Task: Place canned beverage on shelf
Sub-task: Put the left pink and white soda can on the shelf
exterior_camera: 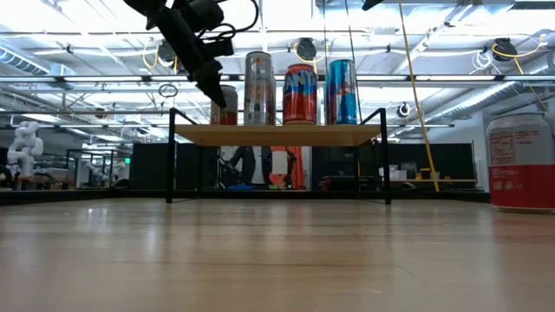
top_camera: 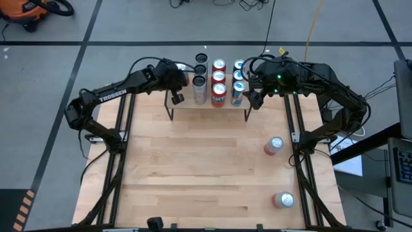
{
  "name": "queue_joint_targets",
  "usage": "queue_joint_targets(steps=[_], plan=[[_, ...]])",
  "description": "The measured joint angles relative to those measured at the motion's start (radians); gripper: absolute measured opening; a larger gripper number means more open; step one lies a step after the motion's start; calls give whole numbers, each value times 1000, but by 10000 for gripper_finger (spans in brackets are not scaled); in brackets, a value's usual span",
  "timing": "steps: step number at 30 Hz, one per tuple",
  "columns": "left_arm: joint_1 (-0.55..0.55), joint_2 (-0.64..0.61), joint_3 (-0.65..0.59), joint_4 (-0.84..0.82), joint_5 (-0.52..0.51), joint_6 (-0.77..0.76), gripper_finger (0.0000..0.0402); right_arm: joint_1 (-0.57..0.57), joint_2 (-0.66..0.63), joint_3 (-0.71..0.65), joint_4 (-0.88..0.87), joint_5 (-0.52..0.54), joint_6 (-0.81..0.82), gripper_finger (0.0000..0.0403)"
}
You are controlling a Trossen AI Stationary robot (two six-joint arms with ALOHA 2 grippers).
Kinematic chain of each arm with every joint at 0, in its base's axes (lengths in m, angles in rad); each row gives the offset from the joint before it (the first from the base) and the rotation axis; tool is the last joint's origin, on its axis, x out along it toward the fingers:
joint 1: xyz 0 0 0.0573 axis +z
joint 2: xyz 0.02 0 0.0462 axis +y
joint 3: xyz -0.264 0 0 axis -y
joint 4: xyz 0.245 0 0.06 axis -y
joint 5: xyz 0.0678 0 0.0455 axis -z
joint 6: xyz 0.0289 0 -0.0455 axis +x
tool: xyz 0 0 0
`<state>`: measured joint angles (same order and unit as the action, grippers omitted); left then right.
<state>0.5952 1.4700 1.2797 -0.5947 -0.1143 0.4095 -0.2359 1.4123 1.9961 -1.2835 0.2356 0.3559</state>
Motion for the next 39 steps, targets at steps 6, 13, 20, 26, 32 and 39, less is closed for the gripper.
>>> queue_joint_targets(steps=[6,13,20,26,32,39], plan=[[19,0,0,21,-4,0,37,0,0,0,0,0,-1,345],[31,0,0,50,-3,15,37,0,0,0,0,0,-1,345],[33,13,0,54,-2,20,37,0,0,0,0,0,-1,345],[33,38,0,78,1,19,37,0,0,0,0,0,-1,345],[32,34,-1,72,-2,19,37,0,0,0,0,-1,-1,345],[21,-18,25,-56,-29,-3,37,0,0,0,0,-1,-1,345]])
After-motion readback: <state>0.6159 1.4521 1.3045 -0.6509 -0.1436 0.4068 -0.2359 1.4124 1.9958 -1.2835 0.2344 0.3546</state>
